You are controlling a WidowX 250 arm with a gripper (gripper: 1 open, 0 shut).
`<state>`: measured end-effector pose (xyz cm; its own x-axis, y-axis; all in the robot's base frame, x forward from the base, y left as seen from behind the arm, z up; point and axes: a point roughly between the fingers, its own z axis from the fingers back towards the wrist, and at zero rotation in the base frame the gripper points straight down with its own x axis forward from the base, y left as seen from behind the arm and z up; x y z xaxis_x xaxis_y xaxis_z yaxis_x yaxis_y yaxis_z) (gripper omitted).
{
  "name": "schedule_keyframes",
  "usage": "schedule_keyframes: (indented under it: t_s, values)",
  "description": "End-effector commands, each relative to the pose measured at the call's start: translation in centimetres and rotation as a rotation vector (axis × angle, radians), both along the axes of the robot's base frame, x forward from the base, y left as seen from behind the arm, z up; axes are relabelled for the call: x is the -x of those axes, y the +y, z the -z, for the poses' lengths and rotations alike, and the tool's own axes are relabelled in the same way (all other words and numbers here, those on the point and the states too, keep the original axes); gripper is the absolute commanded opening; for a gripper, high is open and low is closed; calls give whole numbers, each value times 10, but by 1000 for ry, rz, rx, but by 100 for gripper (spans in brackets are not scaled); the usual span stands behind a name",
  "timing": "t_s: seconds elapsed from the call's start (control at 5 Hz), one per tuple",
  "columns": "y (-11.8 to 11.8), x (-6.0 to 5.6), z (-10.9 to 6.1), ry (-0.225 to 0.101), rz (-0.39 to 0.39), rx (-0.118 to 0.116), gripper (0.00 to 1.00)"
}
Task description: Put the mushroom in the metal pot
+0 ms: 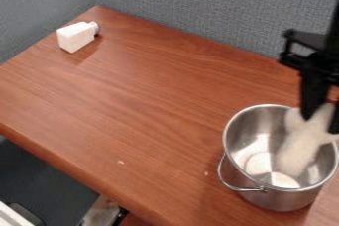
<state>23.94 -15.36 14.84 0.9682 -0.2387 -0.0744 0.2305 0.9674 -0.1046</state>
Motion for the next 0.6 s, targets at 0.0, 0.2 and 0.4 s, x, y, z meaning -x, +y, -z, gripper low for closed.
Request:
schedule_keyframes:
  t_s: [0.0, 0.2, 0.4]
  values:
    - [-4, 5, -10, -60, 42, 9, 0]
    - [-17, 8, -4, -69, 110, -21, 0]
    - [-32, 11, 1, -81, 174, -48, 0]
